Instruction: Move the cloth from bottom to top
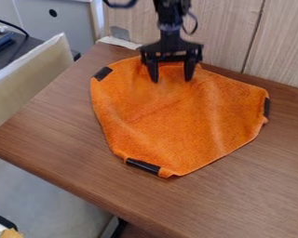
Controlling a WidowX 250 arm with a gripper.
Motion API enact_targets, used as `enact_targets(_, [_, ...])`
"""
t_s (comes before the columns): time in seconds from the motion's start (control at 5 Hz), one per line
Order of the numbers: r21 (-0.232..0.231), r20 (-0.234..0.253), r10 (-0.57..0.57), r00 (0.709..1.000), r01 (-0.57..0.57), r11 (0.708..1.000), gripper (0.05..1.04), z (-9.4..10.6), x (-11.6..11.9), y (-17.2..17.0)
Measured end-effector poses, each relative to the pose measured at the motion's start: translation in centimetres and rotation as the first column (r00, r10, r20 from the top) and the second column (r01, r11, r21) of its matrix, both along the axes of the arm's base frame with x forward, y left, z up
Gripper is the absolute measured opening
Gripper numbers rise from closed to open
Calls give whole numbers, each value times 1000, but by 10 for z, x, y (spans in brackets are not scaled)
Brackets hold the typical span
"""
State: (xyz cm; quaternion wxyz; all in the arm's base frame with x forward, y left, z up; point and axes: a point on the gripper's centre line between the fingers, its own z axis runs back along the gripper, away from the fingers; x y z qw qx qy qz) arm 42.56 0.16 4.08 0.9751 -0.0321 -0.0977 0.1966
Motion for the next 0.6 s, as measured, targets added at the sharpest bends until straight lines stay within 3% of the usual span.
enact_targets(0.4, [-30, 114, 12, 993, -8, 1000, 999, 63, -20, -5])
enact_targets(0.6, [-30, 136, 18, 990, -14, 999, 999, 82, -34, -2])
